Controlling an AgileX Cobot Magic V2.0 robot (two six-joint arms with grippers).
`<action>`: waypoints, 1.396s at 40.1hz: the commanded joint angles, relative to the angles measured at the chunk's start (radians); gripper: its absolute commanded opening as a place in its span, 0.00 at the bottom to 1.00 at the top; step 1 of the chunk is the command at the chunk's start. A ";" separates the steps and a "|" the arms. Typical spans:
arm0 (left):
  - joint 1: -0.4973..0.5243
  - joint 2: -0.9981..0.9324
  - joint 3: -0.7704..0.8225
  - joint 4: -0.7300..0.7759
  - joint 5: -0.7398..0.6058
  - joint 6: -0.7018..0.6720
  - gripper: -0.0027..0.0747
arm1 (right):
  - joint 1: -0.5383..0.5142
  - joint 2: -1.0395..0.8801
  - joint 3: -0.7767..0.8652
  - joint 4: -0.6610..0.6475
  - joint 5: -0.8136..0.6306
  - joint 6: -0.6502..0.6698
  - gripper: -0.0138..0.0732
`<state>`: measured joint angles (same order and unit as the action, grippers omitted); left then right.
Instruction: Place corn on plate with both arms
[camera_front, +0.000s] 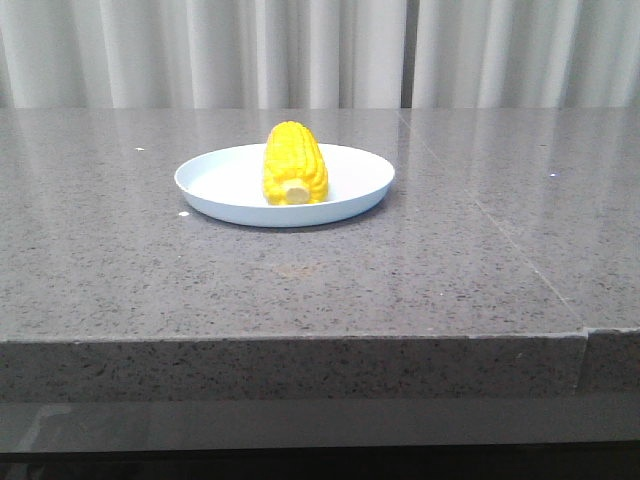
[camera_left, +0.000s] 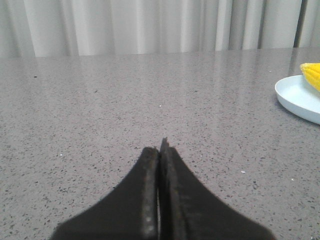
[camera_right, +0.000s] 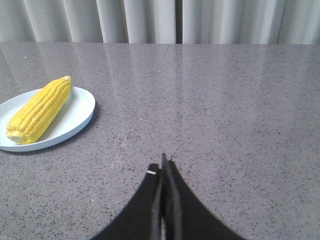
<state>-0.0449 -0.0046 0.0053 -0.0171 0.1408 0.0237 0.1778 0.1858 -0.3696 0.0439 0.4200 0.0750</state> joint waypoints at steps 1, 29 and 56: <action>0.000 -0.018 0.002 -0.006 -0.088 -0.001 0.01 | -0.004 0.011 -0.022 -0.012 -0.079 -0.008 0.08; 0.000 -0.018 0.002 -0.006 -0.088 -0.001 0.01 | -0.017 -0.015 0.022 -0.030 -0.122 -0.008 0.08; 0.000 -0.018 0.002 -0.006 -0.088 -0.001 0.01 | -0.175 -0.208 0.380 -0.029 -0.259 -0.008 0.08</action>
<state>-0.0449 -0.0046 0.0053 -0.0186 0.1386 0.0237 0.0087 -0.0114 0.0264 0.0249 0.2478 0.0736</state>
